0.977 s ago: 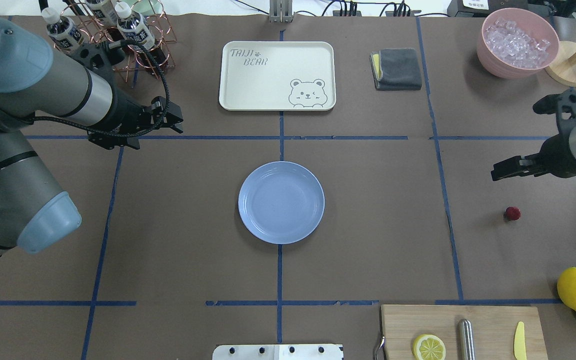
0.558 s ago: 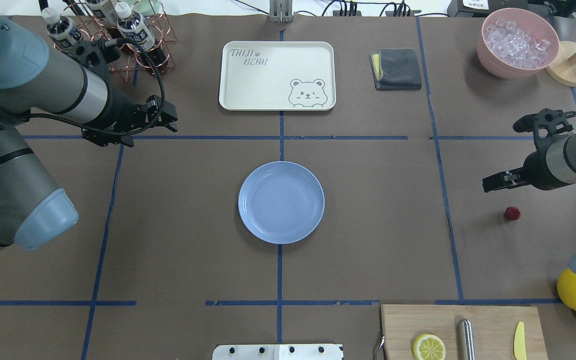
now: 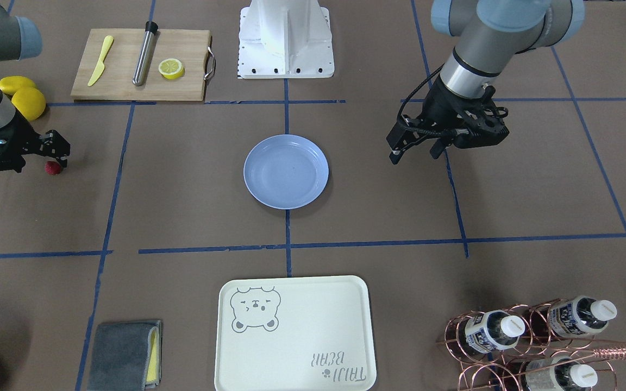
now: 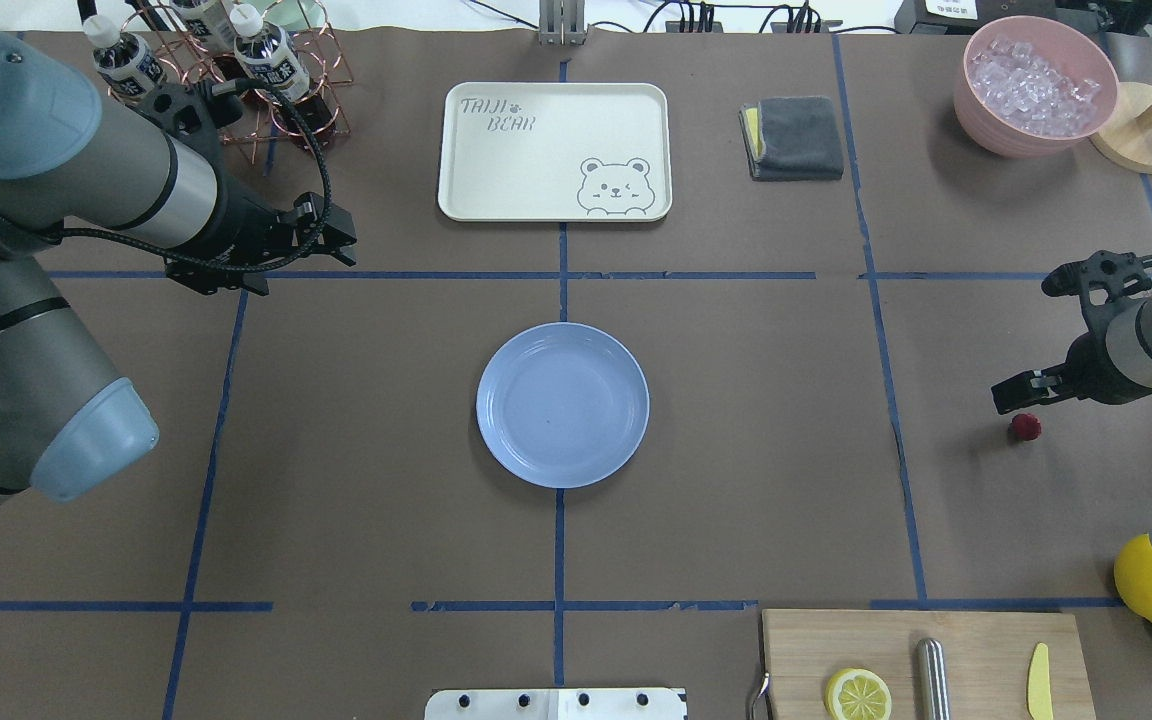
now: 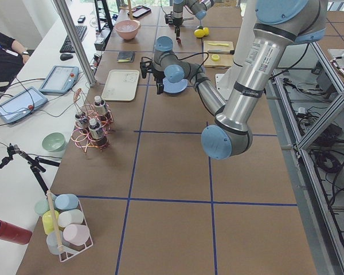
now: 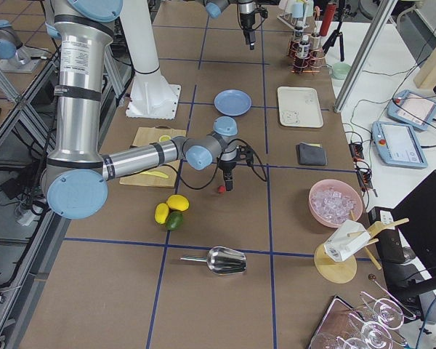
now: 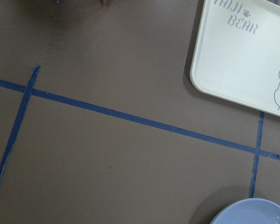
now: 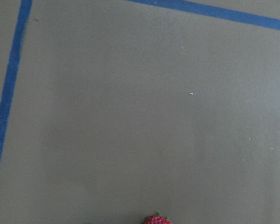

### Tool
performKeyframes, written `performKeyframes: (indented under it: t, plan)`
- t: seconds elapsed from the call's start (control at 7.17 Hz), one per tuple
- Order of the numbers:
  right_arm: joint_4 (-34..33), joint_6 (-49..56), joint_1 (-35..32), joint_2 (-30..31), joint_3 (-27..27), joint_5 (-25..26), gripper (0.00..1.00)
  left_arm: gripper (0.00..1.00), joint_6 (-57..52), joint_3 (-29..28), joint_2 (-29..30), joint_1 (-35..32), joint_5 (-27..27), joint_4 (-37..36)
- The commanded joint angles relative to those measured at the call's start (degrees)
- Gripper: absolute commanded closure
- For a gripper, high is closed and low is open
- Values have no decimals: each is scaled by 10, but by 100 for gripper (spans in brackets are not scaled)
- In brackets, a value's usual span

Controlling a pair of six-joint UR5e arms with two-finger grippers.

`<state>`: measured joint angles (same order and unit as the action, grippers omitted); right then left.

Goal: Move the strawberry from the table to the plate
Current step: 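Lower the right gripper onto the red strawberry and close it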

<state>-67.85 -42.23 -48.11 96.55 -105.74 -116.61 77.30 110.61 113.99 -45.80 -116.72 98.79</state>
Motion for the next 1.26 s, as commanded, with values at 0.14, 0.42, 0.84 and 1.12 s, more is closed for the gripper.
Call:
performKeyframes:
  t: [0.14,0.42,0.84,1.12]
  plan:
    - [0,0,8,-5,19,-1,9,0,0,-1,-1,-1,0,0]
    - [0,0,21,-5,19,-1,32,0,0,-1,-1,-1,1,0]
    - [0,0,24,-4,19,-1,45,0,0,-1,-1,-1,1,0]
    - [1,1,24,-1,19,-1,47,0,0,-1,-1,0,1,0]
